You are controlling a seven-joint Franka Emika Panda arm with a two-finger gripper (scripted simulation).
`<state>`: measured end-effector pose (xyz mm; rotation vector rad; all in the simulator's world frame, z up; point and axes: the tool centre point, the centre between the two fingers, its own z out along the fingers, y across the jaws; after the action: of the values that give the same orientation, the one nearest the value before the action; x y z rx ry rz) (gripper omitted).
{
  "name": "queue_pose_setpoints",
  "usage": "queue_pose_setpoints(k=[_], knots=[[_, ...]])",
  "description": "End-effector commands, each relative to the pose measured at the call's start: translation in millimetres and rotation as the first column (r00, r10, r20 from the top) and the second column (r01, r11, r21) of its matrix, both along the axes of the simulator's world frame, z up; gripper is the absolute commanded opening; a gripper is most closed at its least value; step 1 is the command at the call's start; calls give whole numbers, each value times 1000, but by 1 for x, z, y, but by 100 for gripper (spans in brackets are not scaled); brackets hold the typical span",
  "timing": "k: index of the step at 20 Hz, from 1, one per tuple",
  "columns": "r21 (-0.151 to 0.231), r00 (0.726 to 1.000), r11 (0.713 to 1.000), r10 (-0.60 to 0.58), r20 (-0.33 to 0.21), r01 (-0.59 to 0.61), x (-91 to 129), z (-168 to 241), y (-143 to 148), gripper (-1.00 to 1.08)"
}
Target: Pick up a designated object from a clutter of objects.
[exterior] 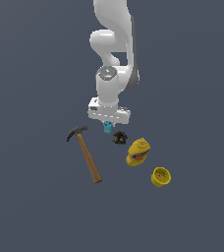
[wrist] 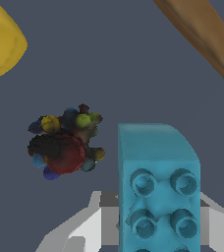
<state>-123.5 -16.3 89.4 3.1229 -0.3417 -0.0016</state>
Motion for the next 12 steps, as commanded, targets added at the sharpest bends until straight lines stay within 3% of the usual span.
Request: queue_pose_setpoints(k=[1,12], knots=[[0,1000,1000,0,1,0,7,19,-3,-100],[0,1000,1000,-1,1,1,39,109,-19,-100]])
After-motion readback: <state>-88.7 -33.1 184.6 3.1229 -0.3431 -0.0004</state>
